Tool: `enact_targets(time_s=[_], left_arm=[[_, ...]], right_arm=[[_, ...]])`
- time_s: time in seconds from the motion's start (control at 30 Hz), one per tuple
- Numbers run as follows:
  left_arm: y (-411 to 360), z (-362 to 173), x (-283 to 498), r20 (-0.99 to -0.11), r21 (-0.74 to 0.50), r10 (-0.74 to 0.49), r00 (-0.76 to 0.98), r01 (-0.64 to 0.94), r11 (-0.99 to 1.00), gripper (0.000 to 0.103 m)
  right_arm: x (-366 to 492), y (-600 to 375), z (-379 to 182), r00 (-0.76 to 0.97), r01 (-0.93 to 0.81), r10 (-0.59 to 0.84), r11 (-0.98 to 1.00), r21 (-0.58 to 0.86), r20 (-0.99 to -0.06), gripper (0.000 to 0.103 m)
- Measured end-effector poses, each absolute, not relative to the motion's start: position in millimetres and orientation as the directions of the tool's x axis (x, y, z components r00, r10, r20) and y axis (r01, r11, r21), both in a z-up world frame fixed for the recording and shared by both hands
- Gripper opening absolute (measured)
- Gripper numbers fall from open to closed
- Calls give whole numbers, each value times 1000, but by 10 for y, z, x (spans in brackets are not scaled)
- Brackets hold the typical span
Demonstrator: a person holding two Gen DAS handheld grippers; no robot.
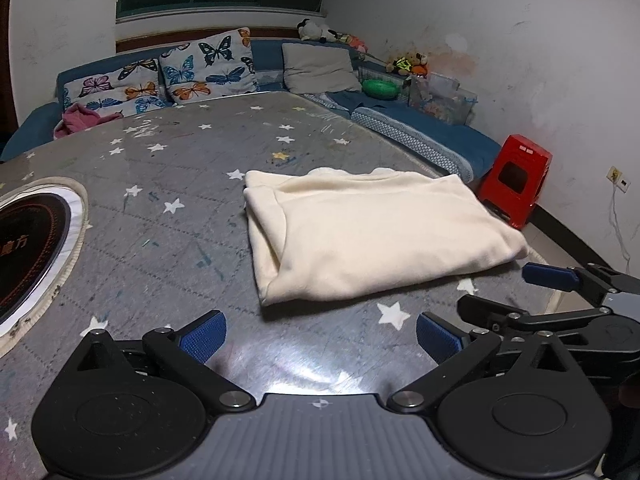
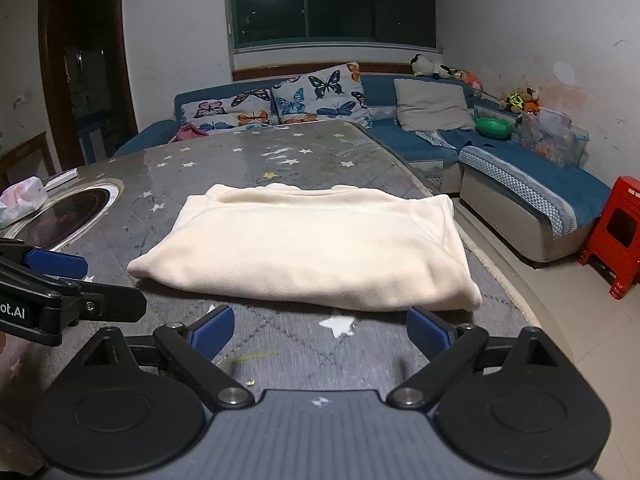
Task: Fold clothes
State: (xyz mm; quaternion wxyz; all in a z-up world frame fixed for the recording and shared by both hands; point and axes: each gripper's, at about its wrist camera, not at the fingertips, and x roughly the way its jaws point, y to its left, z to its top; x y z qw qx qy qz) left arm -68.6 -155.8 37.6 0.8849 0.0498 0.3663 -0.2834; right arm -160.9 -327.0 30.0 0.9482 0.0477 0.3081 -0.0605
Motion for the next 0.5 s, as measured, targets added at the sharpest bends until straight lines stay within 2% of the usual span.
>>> enact_targets(time_s=[0.5], left_arm=[[-1533, 340, -798, -686, -91, -456, 568, 554, 827, 103]], right_arm=[[-1707, -3265, 273, 797, 166, -105, 985, 49, -595, 99]])
